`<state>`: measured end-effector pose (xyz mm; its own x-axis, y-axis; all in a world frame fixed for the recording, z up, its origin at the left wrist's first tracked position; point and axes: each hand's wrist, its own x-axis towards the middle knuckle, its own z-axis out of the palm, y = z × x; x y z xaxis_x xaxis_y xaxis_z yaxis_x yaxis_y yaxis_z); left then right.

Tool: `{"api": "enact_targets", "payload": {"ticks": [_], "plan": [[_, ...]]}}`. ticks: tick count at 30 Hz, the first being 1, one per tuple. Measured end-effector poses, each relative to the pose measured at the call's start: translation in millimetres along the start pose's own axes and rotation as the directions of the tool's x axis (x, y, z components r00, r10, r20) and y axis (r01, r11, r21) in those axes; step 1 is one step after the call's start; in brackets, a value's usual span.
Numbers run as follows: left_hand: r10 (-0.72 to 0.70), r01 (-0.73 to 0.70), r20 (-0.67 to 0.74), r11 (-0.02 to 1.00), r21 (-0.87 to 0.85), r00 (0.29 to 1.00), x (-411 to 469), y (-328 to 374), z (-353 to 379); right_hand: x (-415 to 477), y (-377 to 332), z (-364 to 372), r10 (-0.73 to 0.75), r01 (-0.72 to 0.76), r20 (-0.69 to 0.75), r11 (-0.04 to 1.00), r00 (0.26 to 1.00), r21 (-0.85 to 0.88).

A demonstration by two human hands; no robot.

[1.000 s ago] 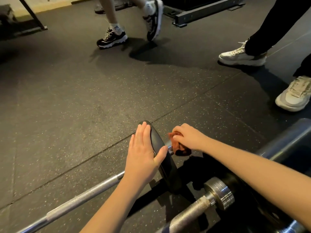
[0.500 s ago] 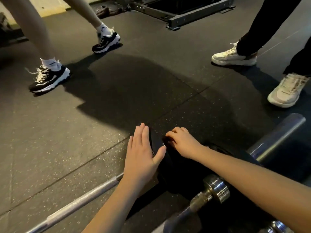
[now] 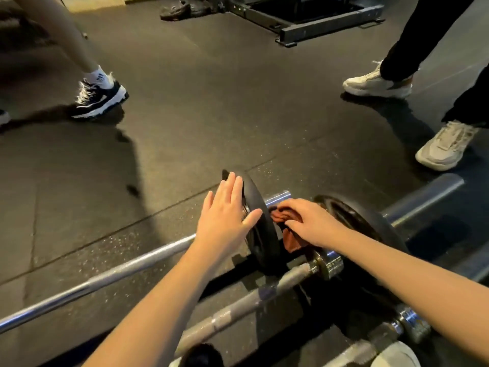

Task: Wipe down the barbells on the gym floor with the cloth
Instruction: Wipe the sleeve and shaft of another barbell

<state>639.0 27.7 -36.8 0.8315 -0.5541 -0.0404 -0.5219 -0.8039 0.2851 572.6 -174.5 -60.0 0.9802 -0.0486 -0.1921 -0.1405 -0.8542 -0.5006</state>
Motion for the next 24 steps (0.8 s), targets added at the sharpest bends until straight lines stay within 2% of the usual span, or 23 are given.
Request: {"api": "enact_targets", "payload": {"ticks": [4,8,12,15,19,24], "plan": [[-0.035,0.033,0.099,0.999,0.024,0.994,-45,-3,10,-23,-19,-6,0.057,-0.043,-0.123,0.993,0.991,0.109],[-0.051,0.05,0.233,0.999,0.008,0.971,-83,2,26,-54,-28,-7,0.072,-0.055,-0.195,0.994,0.978,0.095],[0.002,-0.013,0.353,0.999,0.031,0.936,-105,15,25,-96,-27,-2,0.108,-0.089,-0.19,0.991,0.976,0.105],[-0.006,0.012,0.43,1.0,-0.011,0.903,-120,23,18,-135,-26,0,0.138,-0.12,-0.177,0.987,0.975,0.107],[-0.011,0.015,0.456,1.0,-0.006,0.89,-135,58,-13,-189,-34,-19,0.157,-0.142,-0.175,0.985,0.972,0.097],[0.032,-0.023,0.448,0.999,-0.025,0.893,-152,121,-58,-254,-51,-62,0.179,-0.144,-0.28,0.98,0.943,0.141]]}}
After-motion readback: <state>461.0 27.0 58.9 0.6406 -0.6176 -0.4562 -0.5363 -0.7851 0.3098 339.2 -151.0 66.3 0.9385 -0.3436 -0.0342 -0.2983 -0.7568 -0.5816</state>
